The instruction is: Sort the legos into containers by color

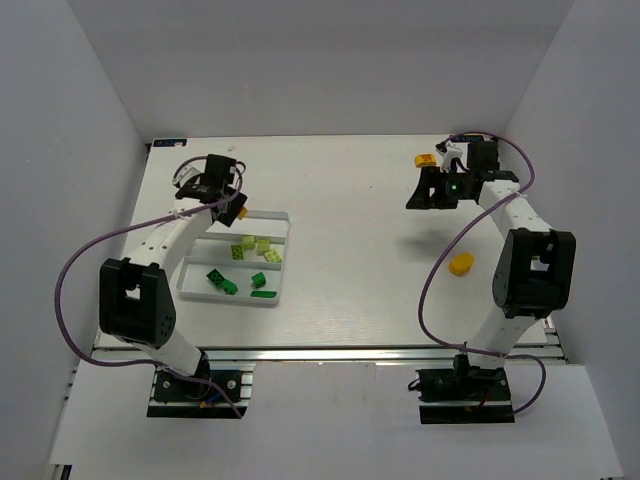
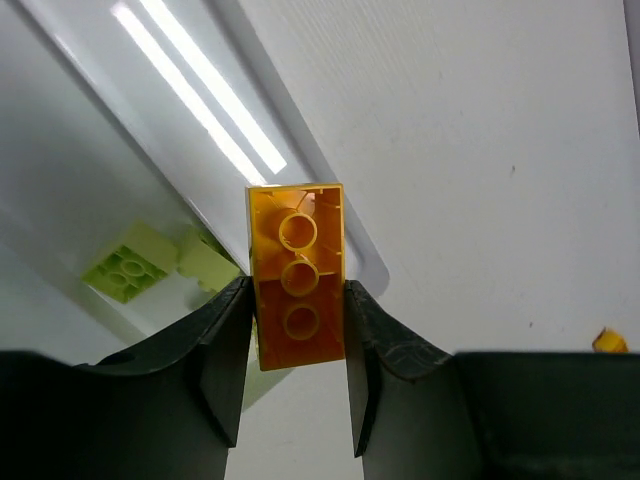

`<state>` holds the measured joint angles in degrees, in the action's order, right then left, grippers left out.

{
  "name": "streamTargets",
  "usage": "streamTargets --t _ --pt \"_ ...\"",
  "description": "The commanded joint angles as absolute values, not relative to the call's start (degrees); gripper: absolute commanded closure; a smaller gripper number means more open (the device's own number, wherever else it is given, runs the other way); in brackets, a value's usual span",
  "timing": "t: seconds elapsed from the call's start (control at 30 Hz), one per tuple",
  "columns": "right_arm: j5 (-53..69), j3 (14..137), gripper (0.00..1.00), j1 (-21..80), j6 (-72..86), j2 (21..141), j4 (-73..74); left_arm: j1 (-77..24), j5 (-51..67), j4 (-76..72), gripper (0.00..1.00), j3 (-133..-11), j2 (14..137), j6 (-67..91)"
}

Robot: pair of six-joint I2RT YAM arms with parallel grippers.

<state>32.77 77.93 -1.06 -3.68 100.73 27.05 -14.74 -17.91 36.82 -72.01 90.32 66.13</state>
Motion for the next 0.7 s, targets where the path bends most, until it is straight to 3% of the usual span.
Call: streamTargets --t 0.0,0.5,0.57,0.63,0.67 --pt "33.05 78.31 0.29 -0.53 -4.83 98.53 27.42 -11.09 -20.92 39.71 1.00 -75.22 89.90 71.19" --pt "31.99 78.48 0.25 -0.18 -5.36 98.08 28.30 -2.55 -16.08 45.88 1.00 -83.41 105.20 76.03" --pt "32.25 78.84 0.18 -0.18 -5.97 98.26 28.65 -2.03 -16.00 45.35 0.91 -83.58 105.82 76.03" --pt "32.61 79.54 0.12 -0.26 -7.11 98.61 29.52 -2.02 -15.73 45.44 0.76 -84.11 106.61 75.85" --pt "32.43 79.89 0.11 -0.09 -8.77 98.70 30.05 -2.02 -15.56 45.79 0.63 -84.72 106.87 75.59"
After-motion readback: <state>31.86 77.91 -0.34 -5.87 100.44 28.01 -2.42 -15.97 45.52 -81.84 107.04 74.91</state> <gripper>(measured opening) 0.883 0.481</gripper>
